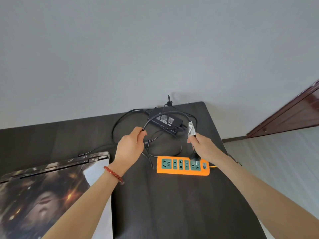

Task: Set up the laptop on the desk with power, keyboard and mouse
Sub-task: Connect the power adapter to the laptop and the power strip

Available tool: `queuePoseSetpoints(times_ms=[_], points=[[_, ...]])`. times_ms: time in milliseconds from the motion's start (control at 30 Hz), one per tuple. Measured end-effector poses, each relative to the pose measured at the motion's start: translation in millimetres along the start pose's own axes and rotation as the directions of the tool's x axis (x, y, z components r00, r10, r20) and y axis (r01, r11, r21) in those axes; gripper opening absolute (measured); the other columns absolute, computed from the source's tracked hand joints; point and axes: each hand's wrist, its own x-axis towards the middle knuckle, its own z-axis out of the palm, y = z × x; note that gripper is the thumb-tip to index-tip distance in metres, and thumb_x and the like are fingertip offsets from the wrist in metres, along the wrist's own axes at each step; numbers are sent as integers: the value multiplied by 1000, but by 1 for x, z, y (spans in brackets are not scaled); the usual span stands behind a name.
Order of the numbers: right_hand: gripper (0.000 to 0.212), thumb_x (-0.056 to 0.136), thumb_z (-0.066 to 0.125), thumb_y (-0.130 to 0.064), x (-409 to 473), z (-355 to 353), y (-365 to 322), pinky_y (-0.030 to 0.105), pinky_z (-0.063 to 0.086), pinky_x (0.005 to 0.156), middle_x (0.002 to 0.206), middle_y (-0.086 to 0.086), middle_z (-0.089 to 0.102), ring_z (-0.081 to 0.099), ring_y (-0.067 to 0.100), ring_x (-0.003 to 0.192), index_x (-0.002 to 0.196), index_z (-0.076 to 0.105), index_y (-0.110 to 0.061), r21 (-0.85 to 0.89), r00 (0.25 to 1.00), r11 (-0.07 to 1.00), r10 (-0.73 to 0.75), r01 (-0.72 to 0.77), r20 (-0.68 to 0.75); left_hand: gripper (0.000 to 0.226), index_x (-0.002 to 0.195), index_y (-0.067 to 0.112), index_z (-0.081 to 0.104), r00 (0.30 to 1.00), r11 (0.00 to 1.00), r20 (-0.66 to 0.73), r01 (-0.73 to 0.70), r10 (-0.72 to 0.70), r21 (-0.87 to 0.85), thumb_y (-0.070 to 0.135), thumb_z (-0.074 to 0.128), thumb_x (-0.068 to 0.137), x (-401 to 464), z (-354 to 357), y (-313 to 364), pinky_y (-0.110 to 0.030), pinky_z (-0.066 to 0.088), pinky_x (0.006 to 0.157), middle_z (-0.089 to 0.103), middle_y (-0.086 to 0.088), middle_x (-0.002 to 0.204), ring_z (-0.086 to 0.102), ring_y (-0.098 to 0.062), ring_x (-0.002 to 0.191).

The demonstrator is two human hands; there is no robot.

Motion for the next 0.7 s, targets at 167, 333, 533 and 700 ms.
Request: queuePoseSetpoints(times_ms=[167,333,533,700], points=[[20,92,46,-22,-6,40,-17,32,53,75,64,7,61,64,19,62,79,53,-9,348,995,936,22,-53,92,25,119,17,45,995,993,-99,-19,8,-113,15,36,96,14,-8,4,-27,41,63,65,9,88,52,-12,57],[16,92,45,-10,-3,56,-16,34,53,80,67,8,57,64,17,64,79,54,-8,373,992,921,86,-114,92,35,132,22,38,992,992,35,-125,125,2,18,36,97,33,-10,-3,-36,48,82,55,1,131,60,-22,99],[28,91,49,-8,4,57,-7,45,49,92,79,30,62,66,39,78,102,58,16,430,978,880,206,-200,33,31,126,21,48,985,999,172,9,-2,-43,23,38,97,27,9,-30,-32,49,86,63,-7,122,61,-26,100],[14,89,53,-5,5,57,7,33,56,78,72,12,65,67,21,68,97,62,3,535,959,805,283,-255,30,27,118,19,56,983,988,121,144,-136,-53,24,47,92,-17,33,-52,-22,40,76,66,-2,110,54,-9,89]])
